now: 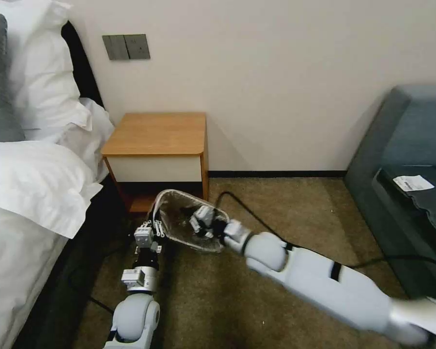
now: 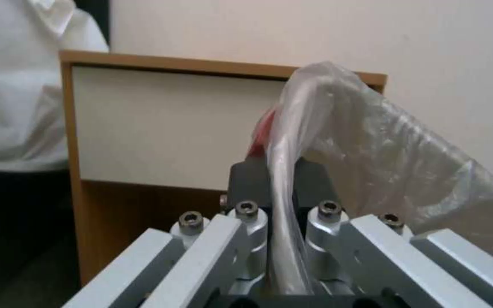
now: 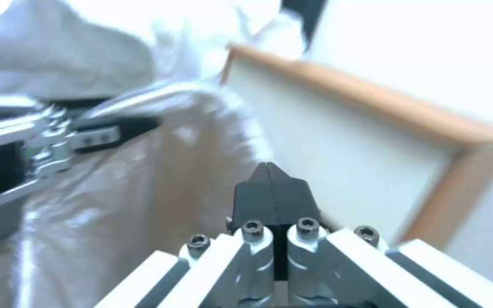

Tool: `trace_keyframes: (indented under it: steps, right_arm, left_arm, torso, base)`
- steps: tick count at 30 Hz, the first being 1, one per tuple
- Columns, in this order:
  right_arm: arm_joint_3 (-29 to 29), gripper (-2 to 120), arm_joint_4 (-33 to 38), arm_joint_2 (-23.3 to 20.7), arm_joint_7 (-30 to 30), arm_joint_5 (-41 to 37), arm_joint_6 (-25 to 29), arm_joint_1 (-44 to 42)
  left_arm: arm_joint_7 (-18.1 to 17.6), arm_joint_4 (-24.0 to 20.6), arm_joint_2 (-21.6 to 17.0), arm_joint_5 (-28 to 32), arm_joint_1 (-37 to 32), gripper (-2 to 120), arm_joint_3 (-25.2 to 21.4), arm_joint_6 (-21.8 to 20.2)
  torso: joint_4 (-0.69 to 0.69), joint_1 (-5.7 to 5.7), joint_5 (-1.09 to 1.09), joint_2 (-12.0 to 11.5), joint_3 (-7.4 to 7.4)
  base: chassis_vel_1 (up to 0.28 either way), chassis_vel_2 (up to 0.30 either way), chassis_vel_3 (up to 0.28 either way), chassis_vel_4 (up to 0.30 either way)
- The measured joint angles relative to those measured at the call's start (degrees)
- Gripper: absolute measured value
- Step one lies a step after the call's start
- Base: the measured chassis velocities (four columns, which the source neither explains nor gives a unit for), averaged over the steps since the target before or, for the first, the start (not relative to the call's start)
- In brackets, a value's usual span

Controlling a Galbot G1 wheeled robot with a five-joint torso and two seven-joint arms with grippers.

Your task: Pick up the garbage bag from the table and place it over the trash can.

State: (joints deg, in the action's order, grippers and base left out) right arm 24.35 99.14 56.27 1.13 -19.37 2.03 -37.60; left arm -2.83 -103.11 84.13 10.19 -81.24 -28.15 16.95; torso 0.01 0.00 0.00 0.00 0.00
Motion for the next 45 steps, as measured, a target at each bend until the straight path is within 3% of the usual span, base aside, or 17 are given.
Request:
trace_keyframes:
  steps: [2, 3, 4, 7, 10, 13, 20, 25, 42, 45]
  right_arm:
    - [-1.0, 0, 0.4, -0.2, 0.3, 0.4, 0.3, -0.7]
    - [-8.2, 0, 3.0, -1.8, 1.8, 3.0, 2.5, -6.5]
    - [-8.2, 0, 3.0, -1.8, 1.8, 3.0, 2.5, -6.5]
    - [-17.7, 0, 7.3, -2.1, 2.1, 4.6, 4.7, -15.5]
    - [-22.8, 0, 9.3, -1.0, 1.3, 5.3, 5.5, -19.2]
    - [-25.5, 0, 10.8, 0.0, -0.6, 5.4, 6.1, -21.2]
    - [-28.2, 2, 12.2, 2.0, -2.5, 4.8, 6.5, -22.8]
    - [-27.7, 20, 11.9, 2.9, -2.6, 4.7, 6.6, -22.4]
    - [-26.9, 80, 11.3, 2.9, -1.6, 4.6, 7.2, -22.6]
    - [-26.9, 93, 11.1, 3.4, -1.6, 4.6, 7.2, -22.8]
  left_arm:
    - [-0.1, -0.2, -0.2, 0.9, 0.0, 4, 0.2, -0.4]
    - [-0.7, -1.4, -1.6, 5.6, 0.2, 4, 1.2, -2.8]
    - [-0.7, -1.4, -1.6, 5.6, 0.2, 4, 1.2, -2.8]
    - [-1.9, -3.0, -3.7, 12.4, 0.5, 4, 2.2, -6.7]
    - [-3.3, -4.1, -4.3, 16.3, 0.6, 4, 2.5, -9.0]
    - [-4.7, -5.0, -4.5, 19.8, 0.6, 4, 3.1, -11.0]
    - [-12.8, -7.1, -3.7, 29.1, 0.3, 4, 4.0, -20.4]
    - [-14.8, -7.5, -4.0, 32.2, -0.3, 4, 4.0, -24.9]
    - [-15.0, -3.7, -3.4, 36.0, 0.4, 4, 5.0, -24.2]
    - [-14.8, -3.5, -3.0, 36.2, 0.5, 19, 5.2, -24.0]
  torso:
    - [0.0, 0.0, 0.0, 0.0, 0.0]
    - [0.0, 0.0, 0.0, 0.0, 0.0]
    - [0.0, 0.0, 0.0, 0.0, 0.0]
    - [-0.03, 0.0, 0.01, 0.0, -0.01]
    - [-0.02, 0.0, 0.02, 0.0, 0.0]
    - [-0.01, 0.0, 0.0, 0.0, -0.01]
    - [0.0, 0.0, 0.0, 0.0, 0.0]
    - [0.0, 0.0, 0.0, 0.0, 0.0]
    - [-0.01, 0.0, 0.0, 0.0, 0.0]
    - [-0.01, 0.0, 0.01, 0.0, 0.0]
  base:
    - [0.0, 0.0, 0.0, 0.0]
    - [0.0, 0.0, 0.0, 0.0]
    - [0.0, 0.0, 0.0, 0.0]
    - [0.0, 0.0, 0.0, 0.0]
    - [0.0, 0.0, 0.0, 0.0]
    - [0.0, 0.0, 0.0, 0.0]
    - [0.0, 0.0, 0.0, 0.0]
    - [0.0, 0.0, 0.0, 0.0]
    - [0.0, 0.0, 0.0, 0.0]
    - [0.0, 0.0, 0.0, 0.0]
